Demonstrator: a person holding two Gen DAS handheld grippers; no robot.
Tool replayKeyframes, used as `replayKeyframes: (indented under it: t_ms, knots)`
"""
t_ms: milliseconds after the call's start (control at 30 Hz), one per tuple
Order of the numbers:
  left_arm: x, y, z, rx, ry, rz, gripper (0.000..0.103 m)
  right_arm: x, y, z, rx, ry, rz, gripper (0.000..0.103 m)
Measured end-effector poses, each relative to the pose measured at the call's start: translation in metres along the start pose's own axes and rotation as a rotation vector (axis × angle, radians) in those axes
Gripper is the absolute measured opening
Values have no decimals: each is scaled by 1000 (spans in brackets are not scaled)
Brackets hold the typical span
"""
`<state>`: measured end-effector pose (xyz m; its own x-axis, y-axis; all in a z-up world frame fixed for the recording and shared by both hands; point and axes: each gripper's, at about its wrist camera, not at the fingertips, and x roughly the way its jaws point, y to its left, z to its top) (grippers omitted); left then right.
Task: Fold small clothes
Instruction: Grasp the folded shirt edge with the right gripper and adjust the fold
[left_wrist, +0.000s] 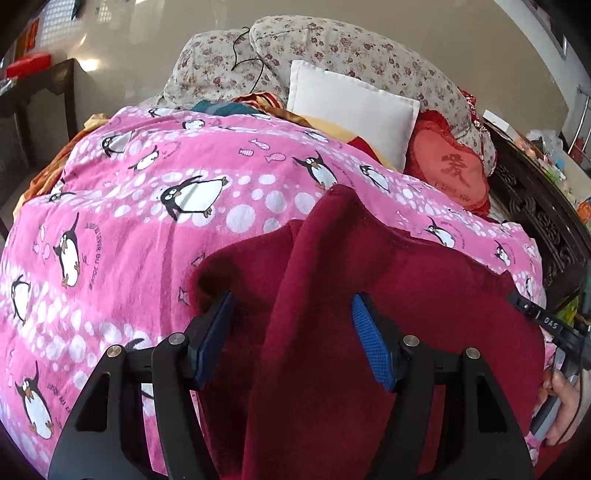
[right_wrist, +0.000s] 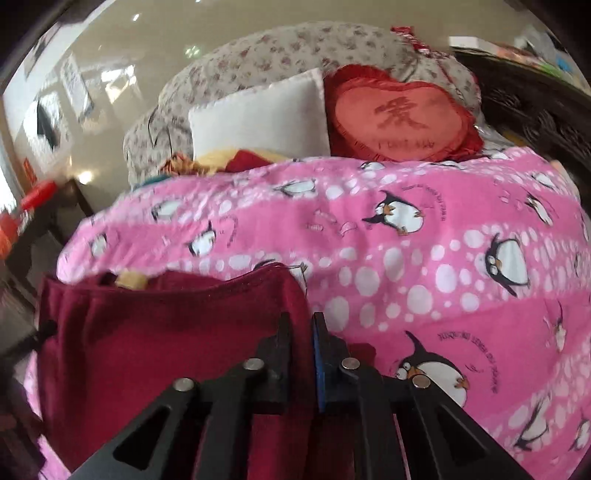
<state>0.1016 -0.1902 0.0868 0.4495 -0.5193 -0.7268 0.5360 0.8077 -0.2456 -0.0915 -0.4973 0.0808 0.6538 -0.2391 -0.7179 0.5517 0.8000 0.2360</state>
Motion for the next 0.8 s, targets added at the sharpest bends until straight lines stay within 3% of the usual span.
replayKeyframes:
  t_ms: [100, 167, 233, 333, 367, 500, 600, 800]
  knots:
    - [-17, 7, -1, -33, -20, -24, 66, -36, 2, -2, 36, -77, 5, 30]
    - [-31, 11, -4, -38, -41, 21, 66, -56, 15, -4, 17, -104, 79, 32]
    - [-41, 16, -8, -41, -47, 72, 66, -62, 39, -6, -19, -81, 218, 32]
    - [-56, 31, -25, -76, -48, 75, 66, -48, 101, -15, -107, 23, 420, 33]
    - [-61, 37, -34, -87, -50, 83, 66, -43, 116, -17, -133, 41, 443, 33]
    - [-70, 55, -55, -88, -64, 130, 66, -4, 190, -29, -234, 88, 412, 33]
    - [-74, 70, -63, -113, -83, 129, 66, 39, 224, -35, -214, 199, 427, 34]
    - [-75, 93, -67, -150, -134, 139, 66, 4, 259, -31, -233, 56, 439, 46]
